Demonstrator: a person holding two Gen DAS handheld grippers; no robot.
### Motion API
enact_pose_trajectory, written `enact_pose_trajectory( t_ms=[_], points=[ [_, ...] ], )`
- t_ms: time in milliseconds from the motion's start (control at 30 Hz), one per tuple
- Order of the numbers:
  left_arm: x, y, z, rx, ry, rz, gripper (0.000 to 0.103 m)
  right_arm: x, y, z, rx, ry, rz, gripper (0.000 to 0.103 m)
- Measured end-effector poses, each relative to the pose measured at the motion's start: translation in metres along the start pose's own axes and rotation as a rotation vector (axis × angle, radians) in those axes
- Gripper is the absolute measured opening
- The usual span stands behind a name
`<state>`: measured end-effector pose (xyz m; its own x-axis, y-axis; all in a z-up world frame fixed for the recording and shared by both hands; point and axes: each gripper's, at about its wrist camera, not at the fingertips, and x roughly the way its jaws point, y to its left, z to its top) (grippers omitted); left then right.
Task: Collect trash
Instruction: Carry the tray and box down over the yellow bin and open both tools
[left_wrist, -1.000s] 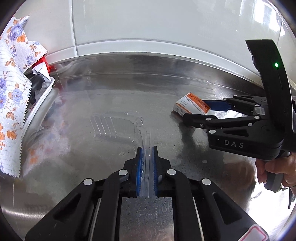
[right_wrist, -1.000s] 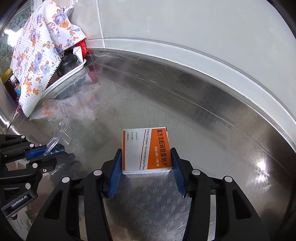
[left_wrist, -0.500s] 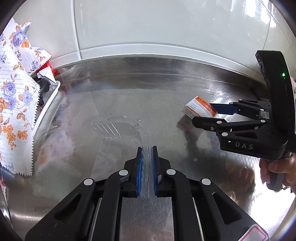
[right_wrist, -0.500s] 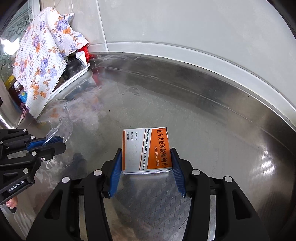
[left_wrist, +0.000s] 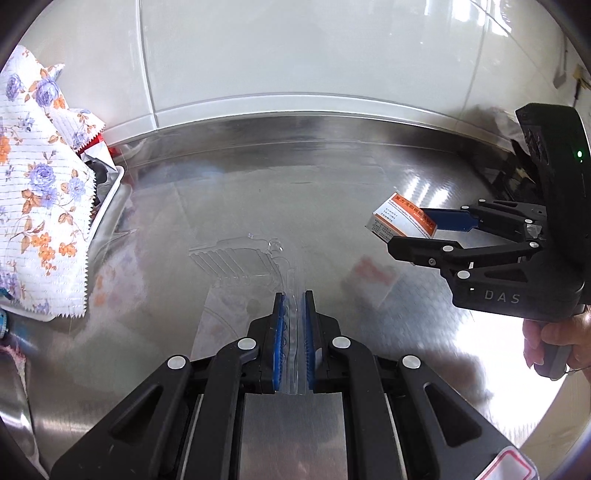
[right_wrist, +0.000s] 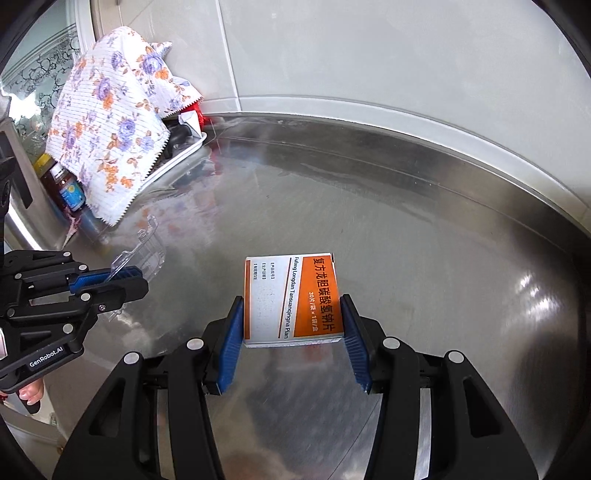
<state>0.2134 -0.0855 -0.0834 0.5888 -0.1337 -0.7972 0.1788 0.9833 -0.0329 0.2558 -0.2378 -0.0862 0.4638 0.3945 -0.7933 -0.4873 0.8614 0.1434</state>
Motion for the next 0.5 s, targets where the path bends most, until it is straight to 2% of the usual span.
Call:
enact_pose_trajectory(
  t_ms=[500],
  points=[
    [-0.107,-0.019,-0.096,0.143,-0.018,-0.071,0.01,-0.108,0.087,-0.101,0.096,-0.042,-0.068,0.052]
  ],
)
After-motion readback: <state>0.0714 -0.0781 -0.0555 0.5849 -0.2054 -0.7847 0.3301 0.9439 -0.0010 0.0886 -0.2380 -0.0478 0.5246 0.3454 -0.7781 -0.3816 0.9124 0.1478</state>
